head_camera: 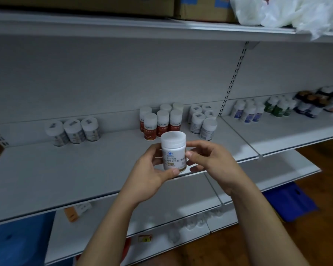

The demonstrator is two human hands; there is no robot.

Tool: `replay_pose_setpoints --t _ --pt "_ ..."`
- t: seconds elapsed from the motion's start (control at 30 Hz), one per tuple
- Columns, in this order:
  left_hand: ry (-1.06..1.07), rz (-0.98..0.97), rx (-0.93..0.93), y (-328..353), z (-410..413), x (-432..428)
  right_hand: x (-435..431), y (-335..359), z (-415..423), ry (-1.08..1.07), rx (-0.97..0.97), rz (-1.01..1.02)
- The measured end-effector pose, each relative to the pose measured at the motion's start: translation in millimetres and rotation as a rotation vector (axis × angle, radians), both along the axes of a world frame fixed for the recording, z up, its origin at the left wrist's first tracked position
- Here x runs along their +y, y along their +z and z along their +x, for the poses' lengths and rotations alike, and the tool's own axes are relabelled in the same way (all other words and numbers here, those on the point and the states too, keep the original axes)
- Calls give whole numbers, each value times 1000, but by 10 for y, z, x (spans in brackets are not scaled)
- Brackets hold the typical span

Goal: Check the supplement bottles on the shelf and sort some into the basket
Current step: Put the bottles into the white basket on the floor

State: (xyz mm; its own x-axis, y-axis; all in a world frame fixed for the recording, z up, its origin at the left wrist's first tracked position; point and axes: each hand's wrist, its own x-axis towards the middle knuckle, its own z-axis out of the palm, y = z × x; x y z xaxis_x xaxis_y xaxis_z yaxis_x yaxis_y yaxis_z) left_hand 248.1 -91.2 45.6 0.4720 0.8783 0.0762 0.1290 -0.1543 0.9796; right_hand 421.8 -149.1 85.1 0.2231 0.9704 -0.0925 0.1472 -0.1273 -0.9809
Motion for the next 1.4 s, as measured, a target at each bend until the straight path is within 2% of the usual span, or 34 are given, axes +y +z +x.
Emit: replay_pose_setpoints --t 0.13,0.33,0.5,0.73,0.9,1.0,1.1,1.4 --pt "-35 10 4 21 -13 6 -7 7 -5 -16 15 -15" --pt "63 146 83 25 -52 5 -32 -2 -10 56 -49 4" --pt "97 261 149 -16 -31 -11 -46 55 -57 75 -214 60" --pt "107 334 216 -48 20 17 -4 100 -176 -63 -438 109" --pt "91 419 395 -178 98 69 13 5 -133 -139 -525 52" --pt "7 444 592 -260 153 111 -19 -99 0 -197 -560 -1" --pt "-102 473 711 -319 257 131 -125 -222 220 -264 -558 -61" --pt "-507 640 777 -312 1240 59 -820 -456 1042 -541 -548 -169"
